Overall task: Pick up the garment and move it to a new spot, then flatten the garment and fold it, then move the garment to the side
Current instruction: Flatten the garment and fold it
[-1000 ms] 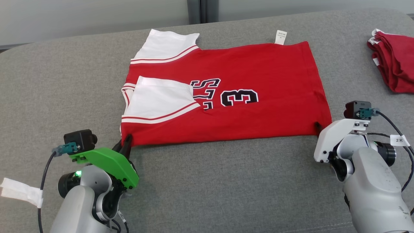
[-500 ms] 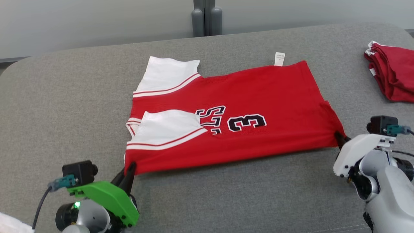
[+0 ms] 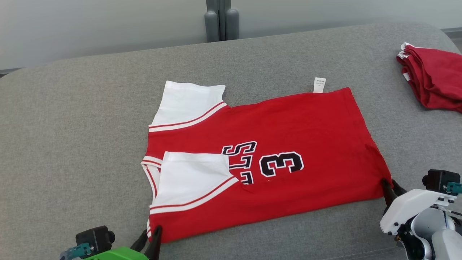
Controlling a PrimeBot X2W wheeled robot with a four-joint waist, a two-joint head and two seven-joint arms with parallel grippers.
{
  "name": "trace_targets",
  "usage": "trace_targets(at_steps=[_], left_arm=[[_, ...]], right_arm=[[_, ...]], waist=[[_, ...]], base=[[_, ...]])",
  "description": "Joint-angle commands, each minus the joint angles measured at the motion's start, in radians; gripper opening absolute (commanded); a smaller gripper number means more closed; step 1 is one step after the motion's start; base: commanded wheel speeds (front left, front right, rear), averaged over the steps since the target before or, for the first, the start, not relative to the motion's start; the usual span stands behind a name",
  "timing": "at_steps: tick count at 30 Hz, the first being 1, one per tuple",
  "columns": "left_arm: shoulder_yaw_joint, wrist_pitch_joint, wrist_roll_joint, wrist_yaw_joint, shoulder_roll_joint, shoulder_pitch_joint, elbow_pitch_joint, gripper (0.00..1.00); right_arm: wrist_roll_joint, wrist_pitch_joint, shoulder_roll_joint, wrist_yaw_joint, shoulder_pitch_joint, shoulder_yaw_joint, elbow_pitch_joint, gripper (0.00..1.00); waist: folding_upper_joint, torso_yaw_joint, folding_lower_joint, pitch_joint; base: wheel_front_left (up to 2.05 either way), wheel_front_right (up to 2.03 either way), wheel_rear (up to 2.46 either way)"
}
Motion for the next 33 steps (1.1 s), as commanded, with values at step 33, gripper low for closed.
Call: trace_targets(at_steps=[33], left_arm=[[-0.105,0.312,0.228,-0.23,0.25,-1.175,0.567,1.0]], right_arm=[[-0.089,0.008,-0.028,-0.002,-0.603,0.303,0.006,1.0]], waist=[[-0.0001,-0.183,0.0,0.346]], base=[[0.0,0.0,0.0]])
